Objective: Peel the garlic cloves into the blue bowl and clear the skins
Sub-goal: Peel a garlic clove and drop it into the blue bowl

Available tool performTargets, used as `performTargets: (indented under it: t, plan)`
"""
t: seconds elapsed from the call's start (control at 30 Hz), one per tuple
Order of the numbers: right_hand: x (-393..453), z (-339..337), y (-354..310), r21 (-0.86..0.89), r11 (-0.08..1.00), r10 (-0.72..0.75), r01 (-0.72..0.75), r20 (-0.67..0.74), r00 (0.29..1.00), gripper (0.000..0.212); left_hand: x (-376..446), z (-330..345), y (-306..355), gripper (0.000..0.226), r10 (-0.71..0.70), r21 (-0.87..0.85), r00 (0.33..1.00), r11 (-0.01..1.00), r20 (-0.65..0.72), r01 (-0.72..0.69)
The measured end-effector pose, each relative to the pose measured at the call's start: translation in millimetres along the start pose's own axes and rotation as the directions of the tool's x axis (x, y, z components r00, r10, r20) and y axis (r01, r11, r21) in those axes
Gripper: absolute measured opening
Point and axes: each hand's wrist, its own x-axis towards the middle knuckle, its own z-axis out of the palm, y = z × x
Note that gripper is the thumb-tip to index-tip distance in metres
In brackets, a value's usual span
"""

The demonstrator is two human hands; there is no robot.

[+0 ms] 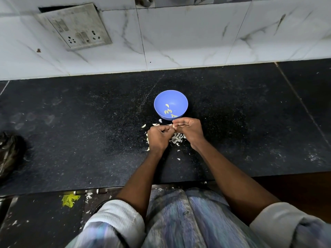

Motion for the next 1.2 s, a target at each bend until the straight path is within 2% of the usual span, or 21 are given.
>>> performTargets:
  t: [0.1, 0.27, 0.33, 0.5, 0.6, 0.73, 0.8, 0.93, 1.07, 1.2]
  plan:
    - [-0.6, 0.3, -0.5, 0.001, 1.0, 0.005, -0.005, 0.001, 1.0, 0.027, 0.6, 1.3, -1.7, 0.03, 0.007, 0.018, 0.999, 1.0, -0.035, -0.007]
    - [-1.5, 0.1, -4.8, 0.022, 1.0, 0.003, -0.003, 0.024, 1.0, 0.026, 0.3, 0.5, -1.5, 0.021, -0.054, -0.048, 0.998, 0.998, -0.045, 0.051]
    - [-1.2, 0.2, -5.7, 0.011, 1.0, 0.005, -0.005, 0.016, 1.0, 0.027, 1.7, 0.7, -2.6, 0.027, -0.062, -0.053, 0.997, 0.997, -0.041, 0.059]
    - [-0.9, 1.7, -7.7, -0.097, 0.995, -0.035, 0.033, -0.019, 0.999, 0.025, 3.4, 3.0, -7.1, 0.042, -0.031, 0.0, 0.998, 1.0, -0.057, 0.031]
    - [0.0, 2.8, -8.3, -0.158, 0.985, -0.069, 0.068, -0.001, 0.998, 0.025, 4.4, 3.2, -10.0, 0.046, -0.063, -0.029, 0.996, 0.998, -0.064, 0.061]
    - [0.1, 2.9, -7.2, -0.212, 0.976, -0.063, 0.057, -0.02, 0.998, 0.02, 1.1, 1.7, -0.5, 0.018, -0.11, -0.103, 0.993, 0.989, -0.035, 0.106]
    - [-0.3, 1.9, -5.8, -0.245, 0.968, -0.068, 0.061, -0.018, 0.998, 0.014, 0.3, 1.4, 1.2, 0.012, -0.104, -0.118, 0.994, 0.988, -0.035, 0.099]
    - [-0.1, 1.5, -4.2, -0.3, 0.952, -0.075, 0.057, -0.05, 0.996, 0.009, -0.4, 0.8, 0.1, 0.013, -0.054, -0.048, 0.998, 0.998, -0.039, 0.052]
    - [0.2, 1.9, -4.5, -0.325, 0.944, -0.075, 0.05, -0.063, 0.995, 0.007, -3.3, 1.1, 4.7, 0.023, 0.018, 0.041, 0.998, 0.999, -0.066, -0.016]
    - [-0.8, 1.6, -6.2, -0.283, 0.959, -0.027, 0.011, -0.055, 0.998, 0.007, -2.4, 1.3, 1.9, 0.027, 0.071, 0.064, 0.992, 0.996, -0.1, -0.065]
